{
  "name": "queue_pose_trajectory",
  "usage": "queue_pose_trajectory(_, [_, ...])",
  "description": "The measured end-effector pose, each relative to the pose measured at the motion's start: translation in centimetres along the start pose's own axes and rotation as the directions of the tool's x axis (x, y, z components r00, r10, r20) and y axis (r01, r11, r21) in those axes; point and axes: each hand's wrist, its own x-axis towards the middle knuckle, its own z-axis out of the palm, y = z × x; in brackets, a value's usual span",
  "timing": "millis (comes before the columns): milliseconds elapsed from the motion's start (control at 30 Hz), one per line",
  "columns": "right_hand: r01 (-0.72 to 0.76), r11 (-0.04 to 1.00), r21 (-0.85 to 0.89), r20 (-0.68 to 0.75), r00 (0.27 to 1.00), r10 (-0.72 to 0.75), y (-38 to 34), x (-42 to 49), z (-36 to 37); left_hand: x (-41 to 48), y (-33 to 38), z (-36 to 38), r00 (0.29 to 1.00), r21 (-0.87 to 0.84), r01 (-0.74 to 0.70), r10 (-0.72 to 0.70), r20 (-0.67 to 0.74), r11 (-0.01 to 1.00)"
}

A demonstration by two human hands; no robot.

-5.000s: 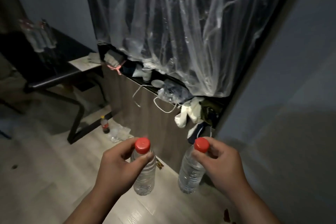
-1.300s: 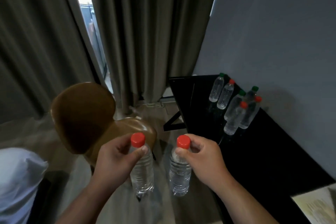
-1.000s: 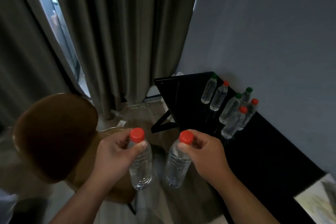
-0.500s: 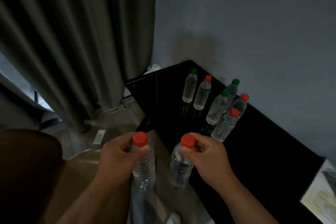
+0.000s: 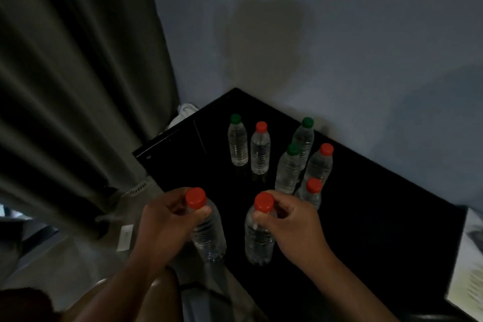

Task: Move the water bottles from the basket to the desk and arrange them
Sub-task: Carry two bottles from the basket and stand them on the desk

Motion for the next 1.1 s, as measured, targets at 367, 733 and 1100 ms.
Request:
queue_pose_trajectory(367, [-0.103,0.989,-0.11,-0.166,0.983,0.083,1.2,3.4,-0.1,9.2,0.6,3.4,0.964,-0.064,-0.15,0.16,0.214,0.987])
queue_pose_trajectory(733, [-0.259,0.952,-0.161,-0.386,0.904,0.181,2.2,8.6,5.1,21.0,-3.1,2.9,0.879,-0.172,-0.151,0.212,0.426,0.973])
queue_pose_trajectory(1100, [-0.243,0.954,-0.177,-0.504,0.855,0.124,4.7,11.1,6.8,23.2,-5.5,4.1,0.815,-0.216,-0.238,0.316,0.486,0.947])
